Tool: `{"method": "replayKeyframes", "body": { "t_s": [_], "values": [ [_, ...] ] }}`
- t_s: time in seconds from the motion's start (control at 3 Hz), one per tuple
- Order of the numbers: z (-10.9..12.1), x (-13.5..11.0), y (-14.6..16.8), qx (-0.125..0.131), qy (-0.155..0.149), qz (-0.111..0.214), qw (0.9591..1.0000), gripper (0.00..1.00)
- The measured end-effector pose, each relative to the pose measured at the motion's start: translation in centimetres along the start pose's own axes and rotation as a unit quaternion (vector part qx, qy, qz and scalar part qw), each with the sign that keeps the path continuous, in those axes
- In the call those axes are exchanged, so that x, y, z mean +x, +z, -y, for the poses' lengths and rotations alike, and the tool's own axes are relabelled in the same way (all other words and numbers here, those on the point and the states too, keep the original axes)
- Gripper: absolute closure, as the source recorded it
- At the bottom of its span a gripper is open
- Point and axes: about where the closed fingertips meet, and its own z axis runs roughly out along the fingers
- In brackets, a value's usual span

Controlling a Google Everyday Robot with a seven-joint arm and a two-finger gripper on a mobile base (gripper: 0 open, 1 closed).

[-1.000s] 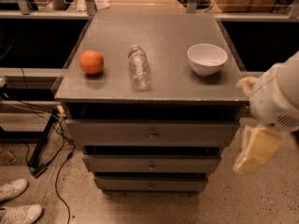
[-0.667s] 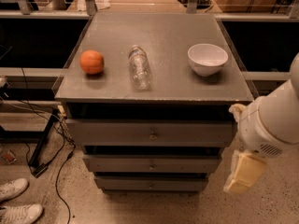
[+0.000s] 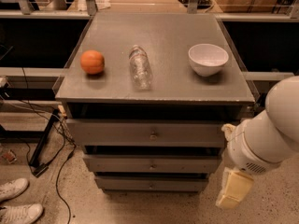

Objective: Open middle drawer

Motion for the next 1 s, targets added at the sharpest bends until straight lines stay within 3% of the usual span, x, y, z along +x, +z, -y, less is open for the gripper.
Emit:
{"method": "replayKeyframes", "body": {
  "t_s": [0.33, 0.67, 1.0],
  "values": [
    [-1.8, 0.6, 2.4, -0.027, 0.009, -0.004, 0.9996, 0.00],
    [-3.9, 1.7, 8.9, -0.064, 0.020, -0.011, 0.9977, 0.00],
    [-3.2, 2.2, 11.8, -0.056, 0.031, -0.004, 0.9979, 0.00]
  ]
}}
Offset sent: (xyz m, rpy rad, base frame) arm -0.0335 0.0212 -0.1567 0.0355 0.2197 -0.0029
